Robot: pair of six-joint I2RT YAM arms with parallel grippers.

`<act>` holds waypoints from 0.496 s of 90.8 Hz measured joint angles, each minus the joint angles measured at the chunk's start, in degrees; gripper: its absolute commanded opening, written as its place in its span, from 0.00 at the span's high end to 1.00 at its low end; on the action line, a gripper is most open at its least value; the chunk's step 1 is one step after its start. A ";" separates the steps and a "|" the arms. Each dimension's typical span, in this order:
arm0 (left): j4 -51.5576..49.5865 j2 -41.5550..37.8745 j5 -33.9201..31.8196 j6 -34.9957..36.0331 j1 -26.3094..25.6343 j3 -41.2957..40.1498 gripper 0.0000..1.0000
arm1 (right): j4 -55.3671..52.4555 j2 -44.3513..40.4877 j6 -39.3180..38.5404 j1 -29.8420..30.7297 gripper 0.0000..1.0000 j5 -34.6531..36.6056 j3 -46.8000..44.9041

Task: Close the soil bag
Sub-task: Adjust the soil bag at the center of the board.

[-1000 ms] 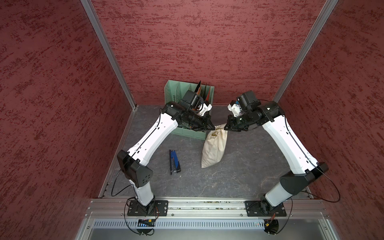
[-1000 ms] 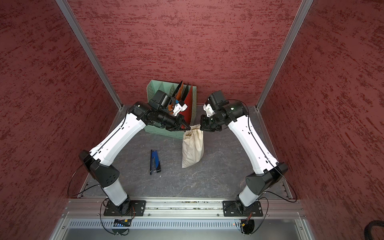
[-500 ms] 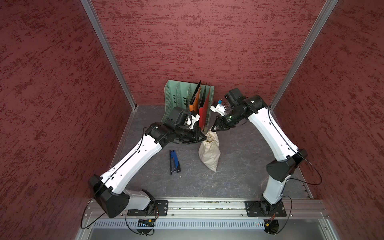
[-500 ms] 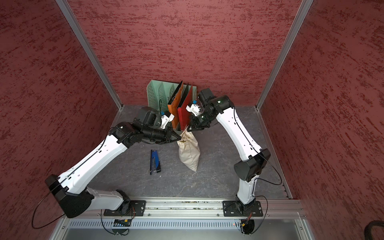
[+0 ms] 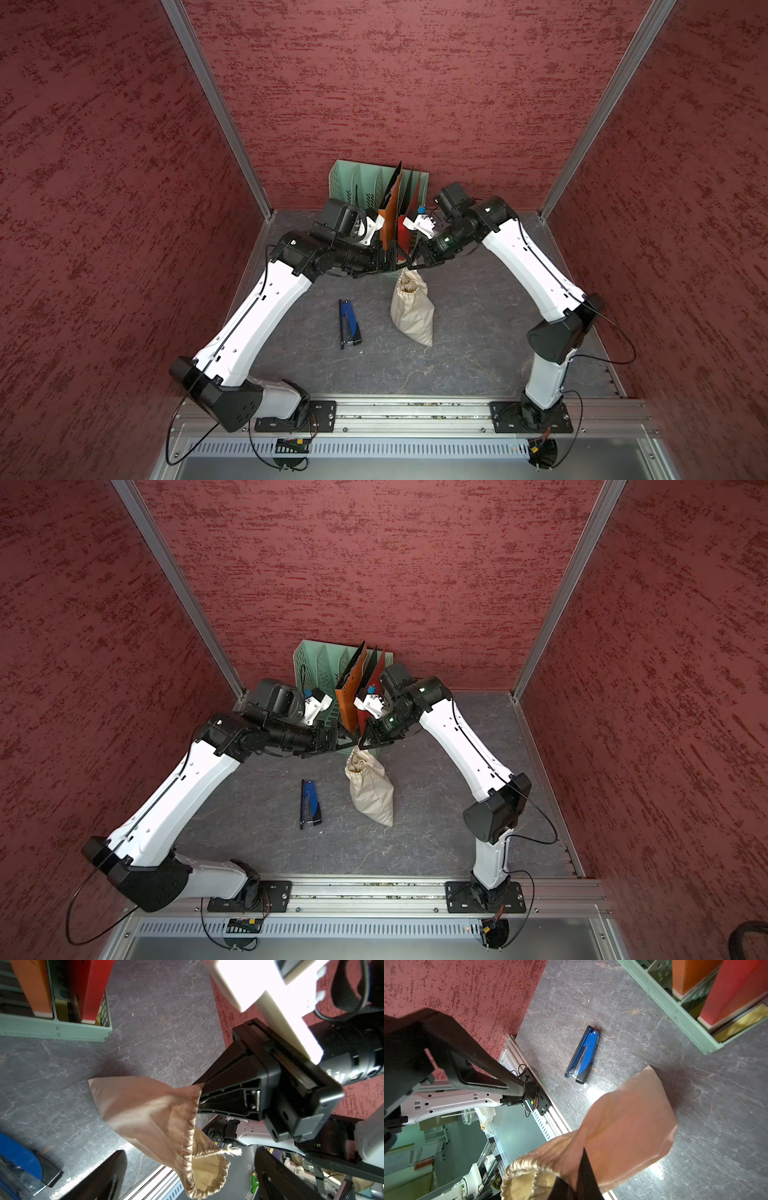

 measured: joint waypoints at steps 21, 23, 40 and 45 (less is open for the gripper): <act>-5.16 5.25 2.01 7.37 -0.09 2.64 0.11 | -0.02 0.13 0.66 0.13 1.00 0.07 0.28; -5.55 5.57 2.12 7.96 -0.11 2.64 0.14 | -0.02 0.15 0.70 0.13 1.00 0.09 0.28; -8.15 7.63 2.16 11.82 -0.07 2.64 0.28 | -0.02 0.17 1.09 0.42 1.00 0.09 0.28; -8.35 7.85 2.19 12.55 0.15 2.64 0.30 | -0.04 0.17 1.14 0.46 1.00 0.09 0.28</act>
